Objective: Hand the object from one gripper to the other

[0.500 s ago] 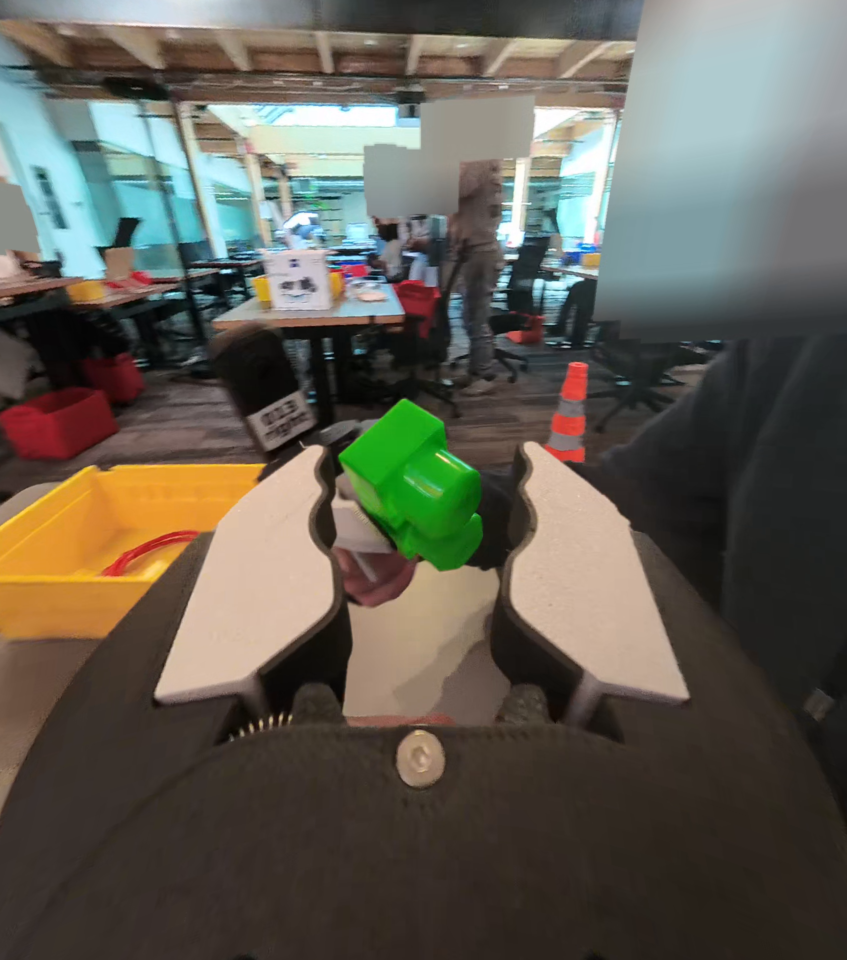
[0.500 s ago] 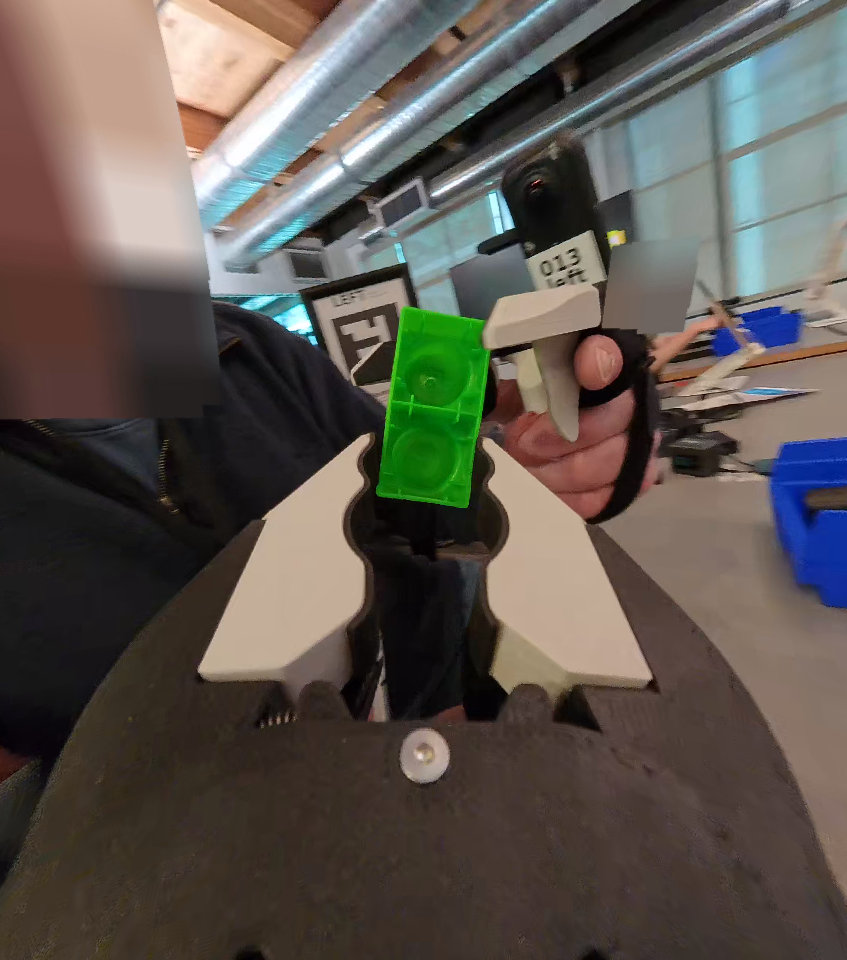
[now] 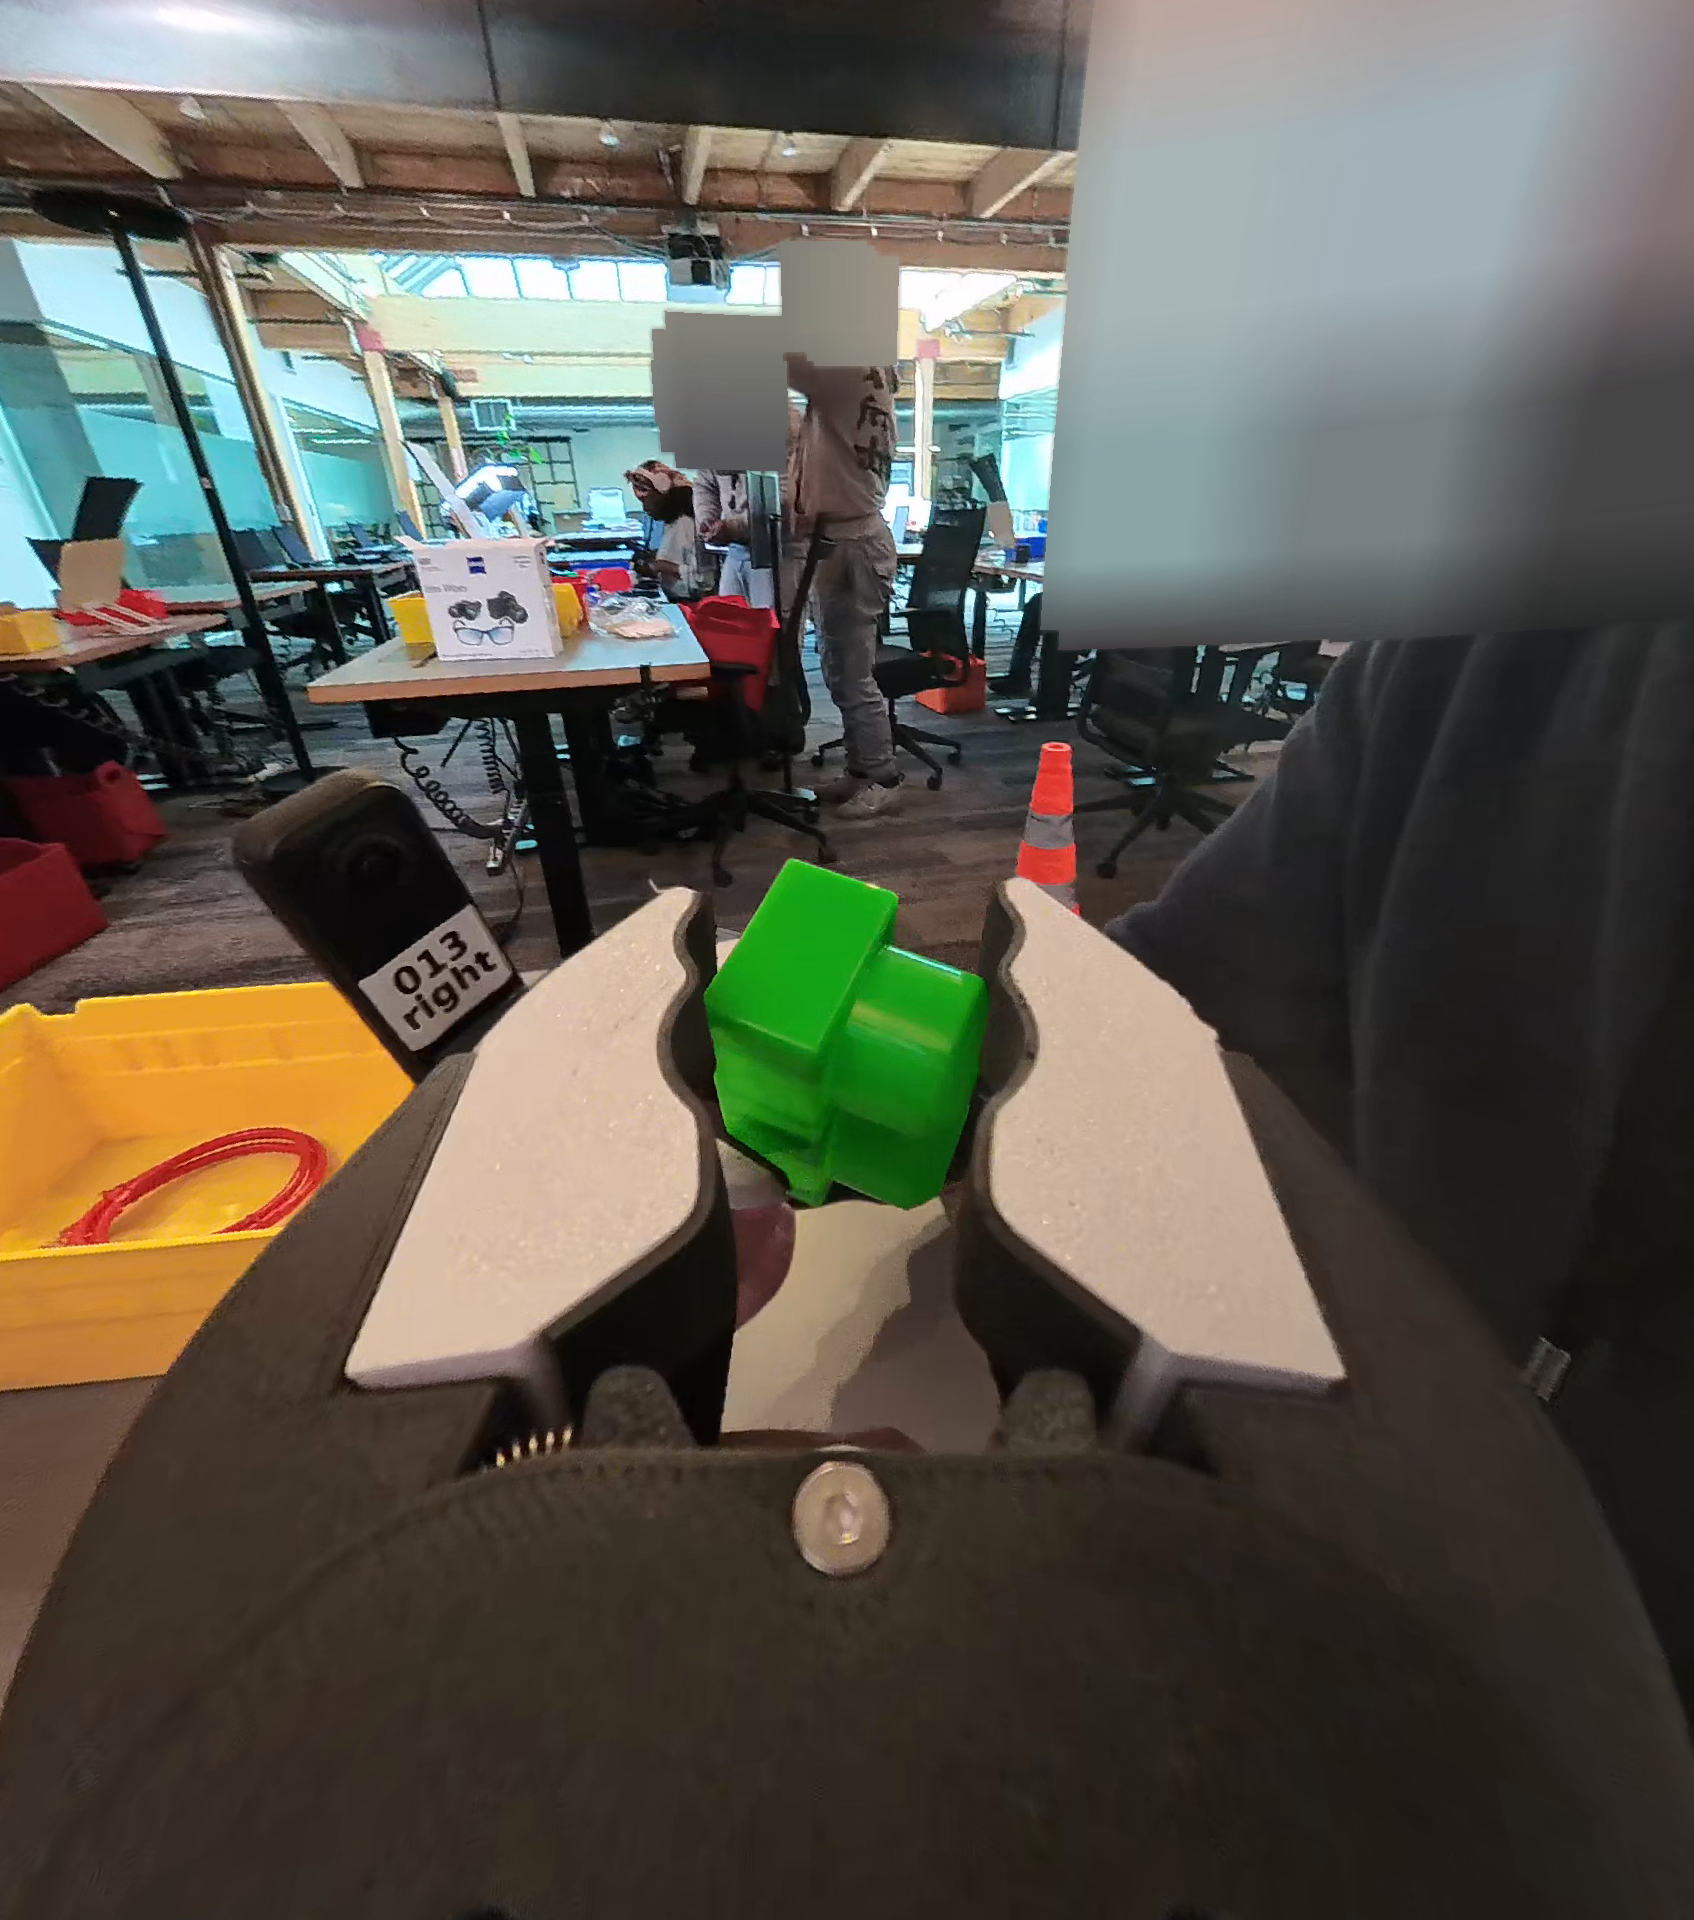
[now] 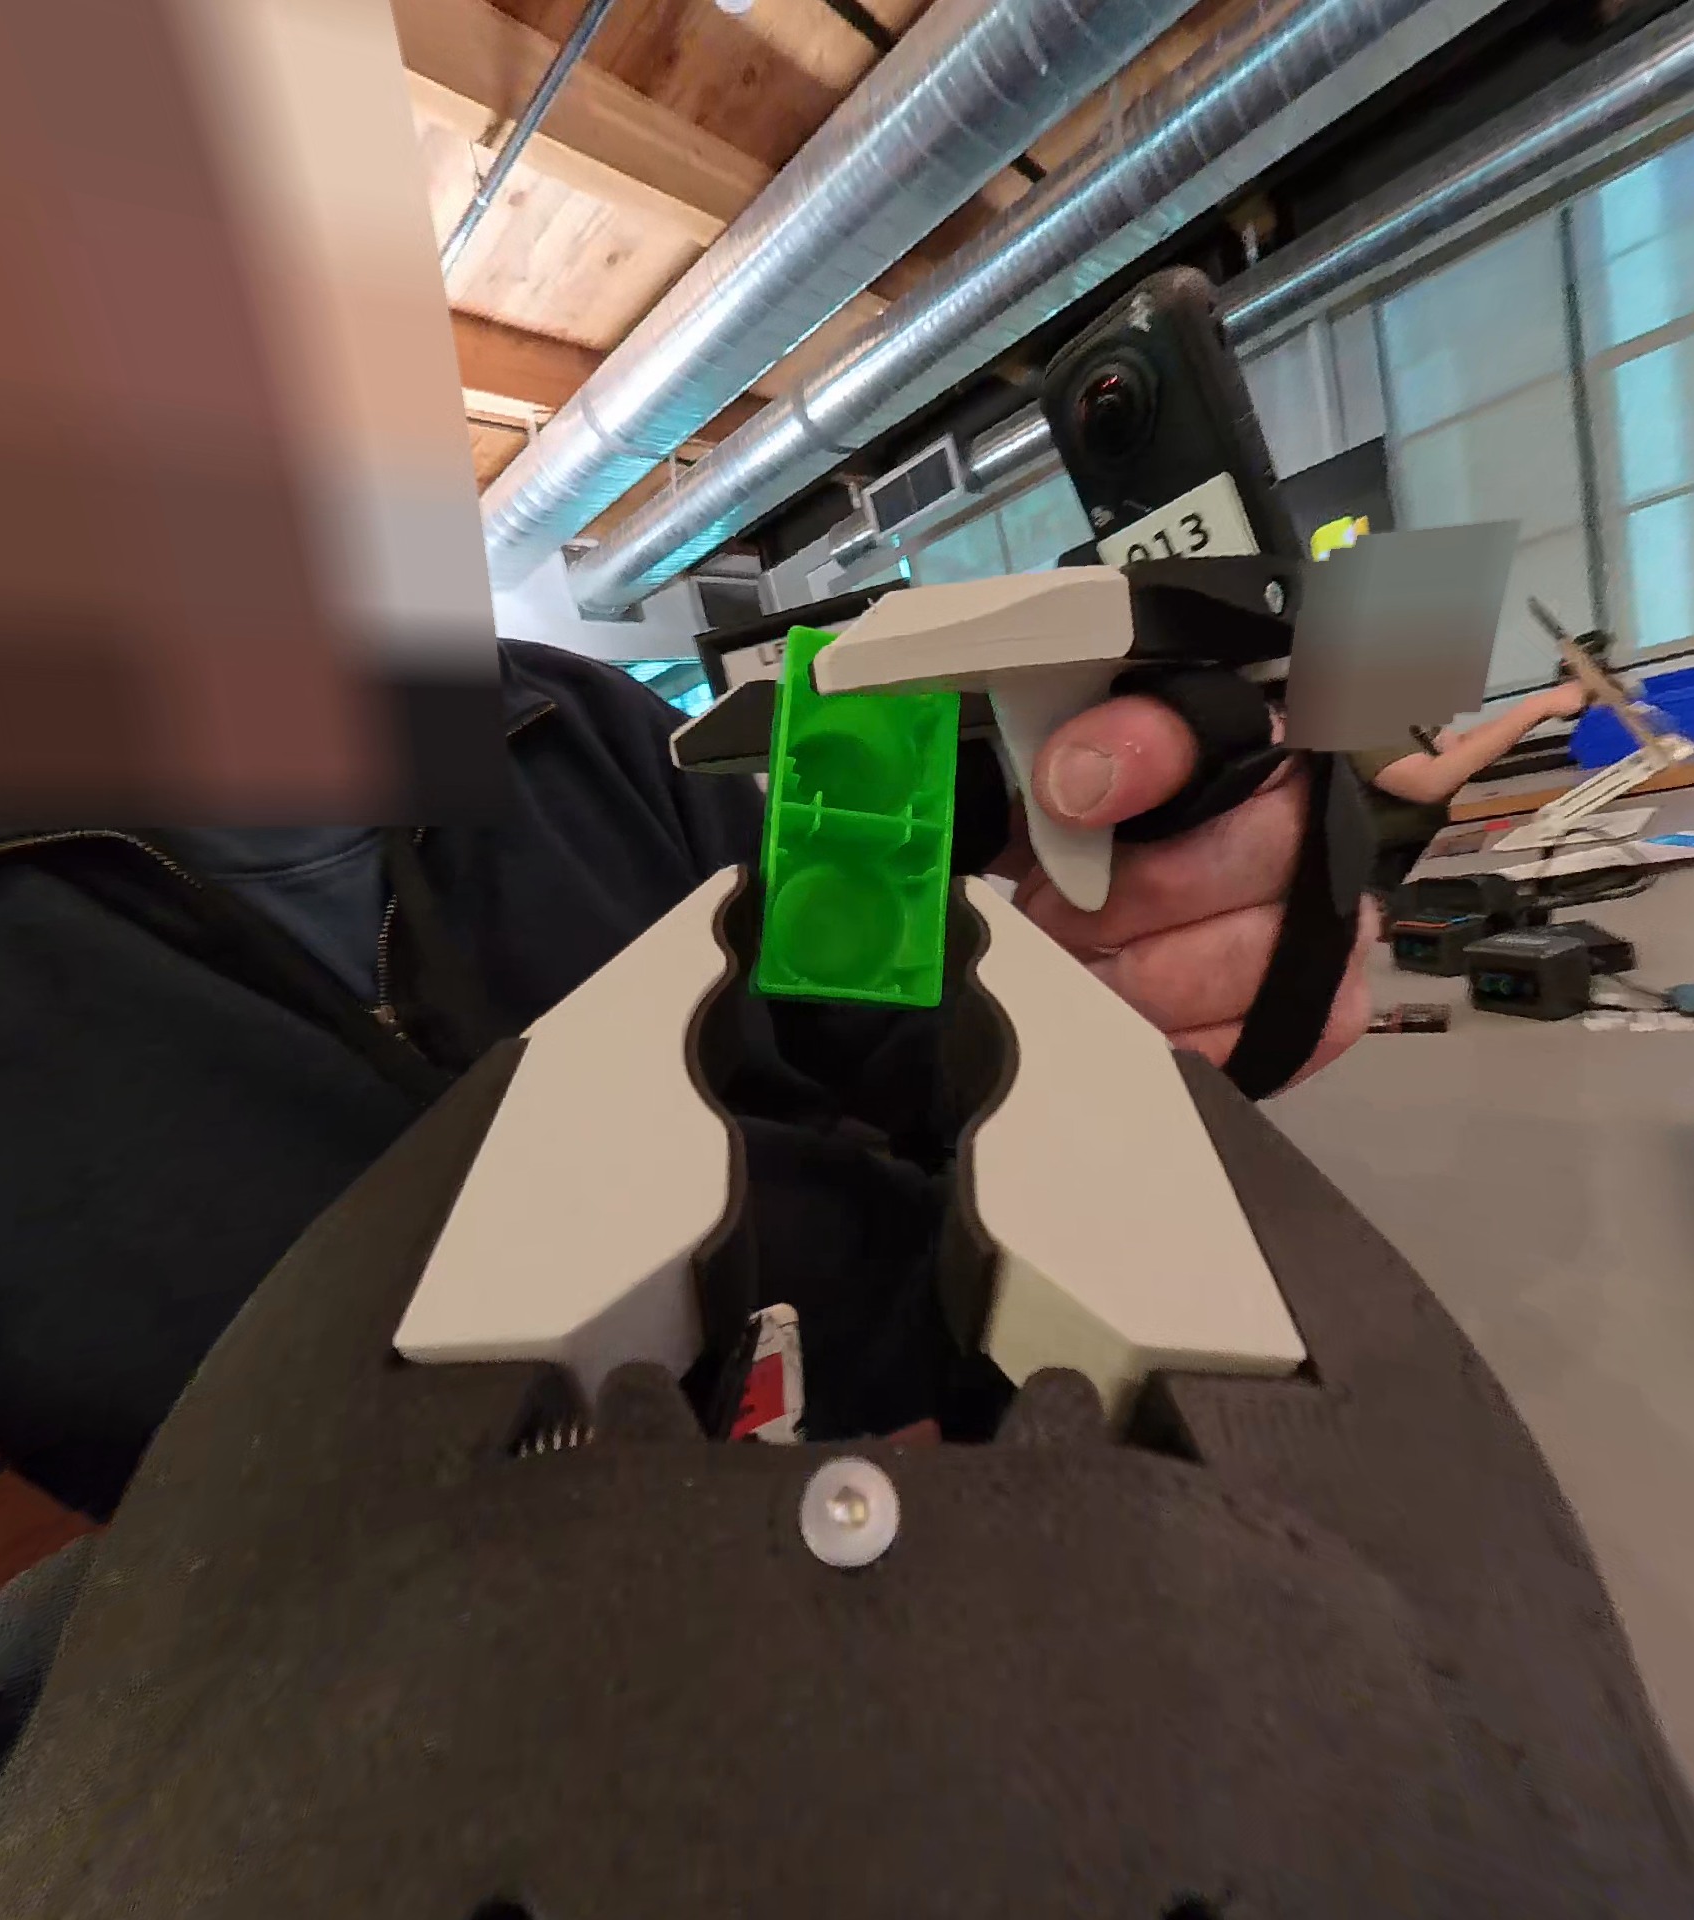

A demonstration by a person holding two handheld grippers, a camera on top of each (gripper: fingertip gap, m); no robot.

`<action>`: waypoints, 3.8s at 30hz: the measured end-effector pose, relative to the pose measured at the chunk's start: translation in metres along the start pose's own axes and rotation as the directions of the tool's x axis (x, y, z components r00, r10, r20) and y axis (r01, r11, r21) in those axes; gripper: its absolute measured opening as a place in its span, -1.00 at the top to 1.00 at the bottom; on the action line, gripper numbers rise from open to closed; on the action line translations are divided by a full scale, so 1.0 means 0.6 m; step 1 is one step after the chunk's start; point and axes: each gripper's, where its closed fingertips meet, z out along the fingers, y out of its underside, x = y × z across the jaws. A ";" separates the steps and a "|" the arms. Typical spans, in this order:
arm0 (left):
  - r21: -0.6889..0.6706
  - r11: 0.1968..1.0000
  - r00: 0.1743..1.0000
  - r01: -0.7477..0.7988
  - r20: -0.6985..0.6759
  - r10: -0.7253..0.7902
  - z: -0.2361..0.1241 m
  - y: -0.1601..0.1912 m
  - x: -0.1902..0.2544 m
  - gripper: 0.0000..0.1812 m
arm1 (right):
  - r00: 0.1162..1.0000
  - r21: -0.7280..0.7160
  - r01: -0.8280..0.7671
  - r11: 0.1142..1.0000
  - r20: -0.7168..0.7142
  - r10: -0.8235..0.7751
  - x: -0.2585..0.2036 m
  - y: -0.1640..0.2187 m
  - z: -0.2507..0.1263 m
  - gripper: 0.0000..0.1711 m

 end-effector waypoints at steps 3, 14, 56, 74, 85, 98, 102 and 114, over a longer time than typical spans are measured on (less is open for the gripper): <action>0.013 1.000 0.998 0.006 0.059 -0.007 -0.003 -0.008 -0.013 0.46 | 0.988 0.041 0.087 0.995 -0.134 -0.081 0.026 -0.019 -0.007 0.44; 0.003 0.989 0.900 0.146 0.415 -0.134 -0.064 0.083 -0.128 1.00 | 0.671 -0.014 0.194 0.981 -0.727 -0.143 0.141 0.021 -0.115 1.00; -0.069 0.722 0.056 0.689 0.998 0.042 -0.518 0.442 -0.437 0.48 | 0.350 -0.569 0.067 0.820 -0.756 -0.553 0.290 0.135 -0.176 0.66; -0.329 0.618 0.636 0.714 0.674 -0.376 -0.188 0.243 -0.153 0.48 | -0.046 -0.969 0.005 -0.246 0.245 -0.968 0.295 0.101 -0.122 0.36; -0.367 0.808 0.804 0.461 0.558 -0.206 -0.155 0.171 -0.140 0.25 | 0.435 -0.805 0.158 0.572 -0.463 -0.772 0.242 0.112 -0.097 0.60; -0.204 0.946 0.876 0.254 0.462 -0.136 -0.107 0.145 -0.133 0.47 | 0.817 -0.197 0.160 0.967 -0.524 -0.241 0.190 0.093 -0.040 0.59; -0.142 0.953 0.876 0.267 0.449 -0.178 -0.104 0.146 -0.130 0.60 | 0.802 -0.167 0.201 0.965 -0.538 -0.260 0.191 0.093 -0.038 0.59; 0.013 0.913 0.666 0.409 0.680 -0.308 -0.159 0.136 -0.185 0.60 | 0.127 -0.691 0.249 0.679 -0.672 -0.730 0.207 0.046 -0.109 0.02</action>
